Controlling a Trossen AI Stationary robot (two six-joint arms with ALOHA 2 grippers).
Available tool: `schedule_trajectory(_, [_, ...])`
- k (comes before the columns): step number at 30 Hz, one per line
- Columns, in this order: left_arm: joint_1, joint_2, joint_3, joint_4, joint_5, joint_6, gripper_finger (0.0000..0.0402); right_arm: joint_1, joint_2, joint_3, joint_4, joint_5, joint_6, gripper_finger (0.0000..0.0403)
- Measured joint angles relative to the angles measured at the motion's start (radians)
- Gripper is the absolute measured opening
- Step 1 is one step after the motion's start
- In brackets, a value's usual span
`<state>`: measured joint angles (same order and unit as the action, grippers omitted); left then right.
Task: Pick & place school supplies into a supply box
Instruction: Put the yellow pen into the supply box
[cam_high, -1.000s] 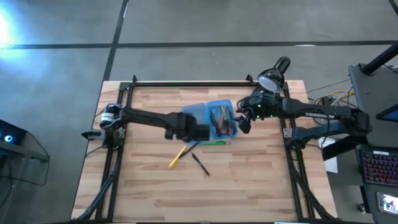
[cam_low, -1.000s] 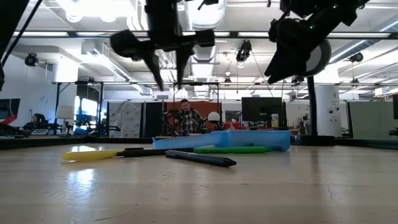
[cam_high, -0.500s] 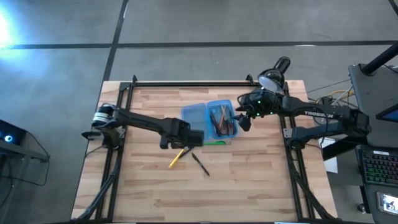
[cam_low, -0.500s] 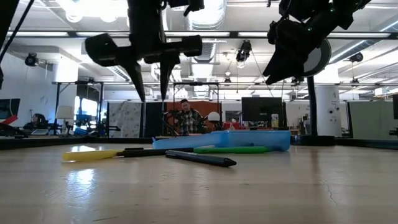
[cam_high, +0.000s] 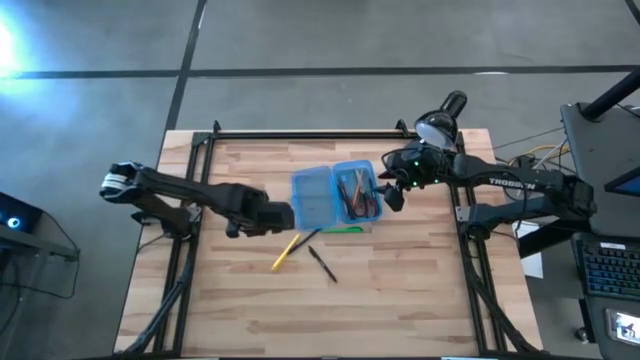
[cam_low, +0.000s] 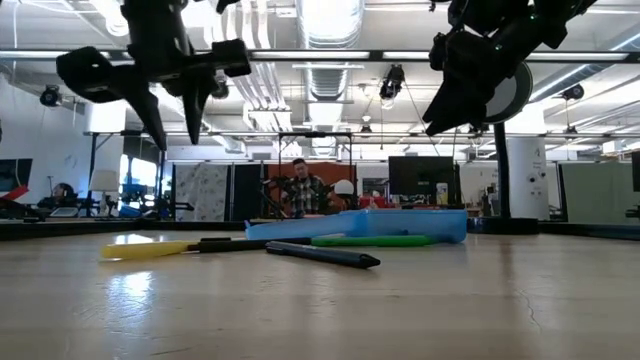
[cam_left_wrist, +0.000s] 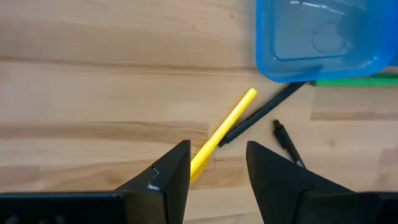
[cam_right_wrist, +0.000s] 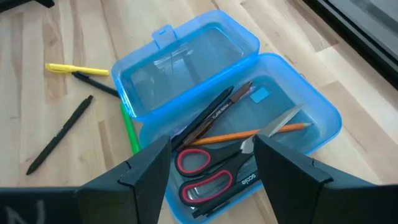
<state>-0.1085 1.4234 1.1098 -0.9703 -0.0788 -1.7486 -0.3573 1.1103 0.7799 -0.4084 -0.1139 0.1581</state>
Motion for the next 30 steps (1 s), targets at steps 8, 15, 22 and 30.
schedule_trajectory(8, [-0.026,0.011,-0.053,0.140,0.012,0.245,0.0139,0.000,0.000,0.000,0.000,0.005,-0.001,0.0219])
schedule_trajectory(15, [-0.051,0.074,-0.054,0.152,0.011,0.221,0.0139,0.000,0.000,0.000,0.001,0.008,0.019,0.0219])
schedule_trajectory(22, [-0.092,0.231,0.013,0.172,0.025,0.307,0.0139,0.000,0.000,-0.002,0.003,0.012,0.026,0.0219])
schedule_trajectory(30, [-0.178,0.327,0.073,0.119,0.045,0.308,0.0139,0.000,0.000,-0.002,0.003,0.031,0.075,0.0219])
